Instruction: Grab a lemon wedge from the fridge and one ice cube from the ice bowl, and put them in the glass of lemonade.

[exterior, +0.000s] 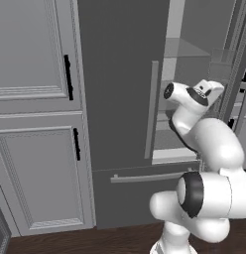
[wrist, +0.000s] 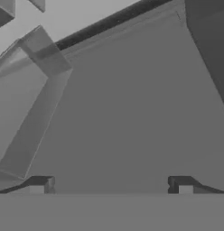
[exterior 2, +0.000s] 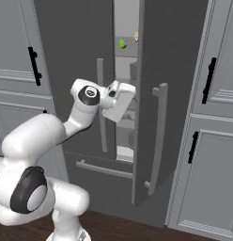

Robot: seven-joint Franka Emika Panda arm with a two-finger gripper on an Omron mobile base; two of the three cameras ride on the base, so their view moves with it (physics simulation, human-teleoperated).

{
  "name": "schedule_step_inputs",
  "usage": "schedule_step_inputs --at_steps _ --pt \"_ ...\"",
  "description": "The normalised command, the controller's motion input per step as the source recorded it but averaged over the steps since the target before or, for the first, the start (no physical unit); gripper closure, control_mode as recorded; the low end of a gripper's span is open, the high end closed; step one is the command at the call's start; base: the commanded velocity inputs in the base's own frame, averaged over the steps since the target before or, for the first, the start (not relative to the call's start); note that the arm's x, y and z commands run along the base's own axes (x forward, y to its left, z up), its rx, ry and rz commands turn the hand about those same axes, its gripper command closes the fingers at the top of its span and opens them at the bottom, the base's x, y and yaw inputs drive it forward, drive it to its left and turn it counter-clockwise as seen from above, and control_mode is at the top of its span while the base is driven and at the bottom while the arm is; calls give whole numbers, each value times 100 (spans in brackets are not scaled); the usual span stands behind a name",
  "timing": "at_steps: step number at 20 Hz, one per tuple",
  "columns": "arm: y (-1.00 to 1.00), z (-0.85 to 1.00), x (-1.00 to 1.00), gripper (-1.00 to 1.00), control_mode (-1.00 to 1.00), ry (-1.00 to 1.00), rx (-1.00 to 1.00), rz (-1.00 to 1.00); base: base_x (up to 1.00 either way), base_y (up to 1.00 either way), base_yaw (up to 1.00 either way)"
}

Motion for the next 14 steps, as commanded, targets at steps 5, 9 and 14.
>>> schedule_step_inputs --at_steps 5,9,14 --pt "-90 0 -35 -100 -100 8 0 -11 0 0 0" --pt "-87 0 -41 -100 -100 7 0 -12 0 0 0" --pt "-75 0 -44 -100 -100 3 0 -11 0 0 0"
